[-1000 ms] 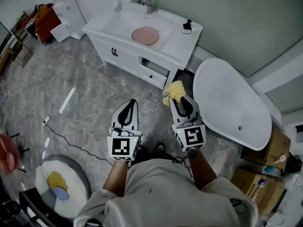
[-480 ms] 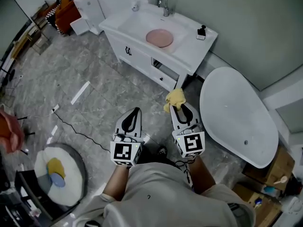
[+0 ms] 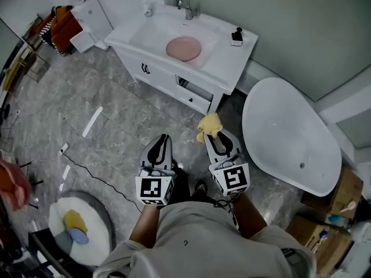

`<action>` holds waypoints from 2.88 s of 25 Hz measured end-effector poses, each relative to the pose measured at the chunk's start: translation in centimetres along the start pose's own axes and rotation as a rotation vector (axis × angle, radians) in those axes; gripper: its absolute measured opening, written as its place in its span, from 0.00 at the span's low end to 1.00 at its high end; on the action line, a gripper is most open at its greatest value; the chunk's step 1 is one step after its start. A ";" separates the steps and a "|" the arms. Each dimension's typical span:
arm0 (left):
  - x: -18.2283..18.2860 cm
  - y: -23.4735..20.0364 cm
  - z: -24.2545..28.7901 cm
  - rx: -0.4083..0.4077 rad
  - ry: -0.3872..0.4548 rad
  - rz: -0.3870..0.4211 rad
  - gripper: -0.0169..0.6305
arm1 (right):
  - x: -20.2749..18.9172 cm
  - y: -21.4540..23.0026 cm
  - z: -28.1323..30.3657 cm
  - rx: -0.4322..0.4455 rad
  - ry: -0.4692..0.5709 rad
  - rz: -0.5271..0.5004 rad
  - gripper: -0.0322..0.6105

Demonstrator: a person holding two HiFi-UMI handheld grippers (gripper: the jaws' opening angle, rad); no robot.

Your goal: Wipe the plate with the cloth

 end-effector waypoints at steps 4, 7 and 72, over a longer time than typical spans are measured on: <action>0.3 -3.4 4.9 -0.050 -0.004 -0.020 0.15 | 1.0 1.4 4.1 -0.052 -0.012 0.002 0.19; 2.0 -6.9 8.9 -0.078 0.033 -0.011 0.18 | 2.8 2.8 8.7 -0.065 -0.012 -0.017 0.19; -19.7 -22.1 89.6 -0.678 -1.021 0.281 0.18 | -15.6 45.7 58.0 -0.426 -0.602 0.671 0.19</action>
Point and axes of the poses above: the fingertips, and each gripper's own axes: z forward along the fingers, y to its right, x out of its top, the point moved 10 cm from there along -z, backward along the fingers, and after that the axes turned 12 degrees about x, right-handed, at the moved point
